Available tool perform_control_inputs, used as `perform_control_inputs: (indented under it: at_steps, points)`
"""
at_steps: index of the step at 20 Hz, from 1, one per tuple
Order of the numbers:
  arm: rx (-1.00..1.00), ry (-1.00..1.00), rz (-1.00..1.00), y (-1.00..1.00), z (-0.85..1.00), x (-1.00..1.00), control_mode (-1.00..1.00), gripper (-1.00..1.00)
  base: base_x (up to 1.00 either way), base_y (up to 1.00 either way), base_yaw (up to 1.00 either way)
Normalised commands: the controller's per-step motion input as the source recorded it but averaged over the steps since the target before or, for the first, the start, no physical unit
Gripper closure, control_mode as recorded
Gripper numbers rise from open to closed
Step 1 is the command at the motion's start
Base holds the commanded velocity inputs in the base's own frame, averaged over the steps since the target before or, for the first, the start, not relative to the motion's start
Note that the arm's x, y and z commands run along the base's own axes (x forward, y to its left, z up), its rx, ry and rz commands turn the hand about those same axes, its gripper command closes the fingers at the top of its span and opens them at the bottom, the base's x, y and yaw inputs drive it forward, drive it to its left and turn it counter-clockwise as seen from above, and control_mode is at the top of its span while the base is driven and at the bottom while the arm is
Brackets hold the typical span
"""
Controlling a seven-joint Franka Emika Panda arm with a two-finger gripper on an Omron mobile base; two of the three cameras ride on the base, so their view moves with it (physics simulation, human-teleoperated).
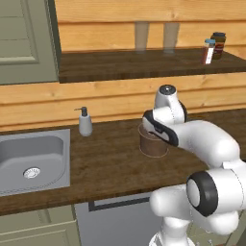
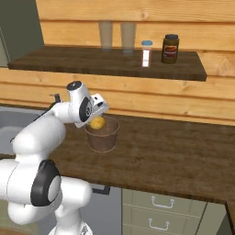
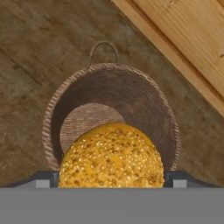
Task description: Open the cabinet, pick up the bread from the cabinet and place it in the basket. Then move the basket to the dining counter.
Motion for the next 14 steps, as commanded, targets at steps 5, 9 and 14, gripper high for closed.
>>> perform_control_inputs:
  at_steps: [5, 9, 14]
  points:
    - [0.06, 0.02, 0.00, 0.03, -0.53, 0.26, -1.00, 1.00, 0.00, 0.00, 0.00]
    - [0.14, 0.01, 0.00, 0.00, -0.15, 0.18, -1.00, 1.00, 0.00, 0.00, 0.00]
    - [0.13, 0.09, 0.00, 0.00, -0.19, 0.23, -1.00, 1.00, 0.00, 0.00, 0.00]
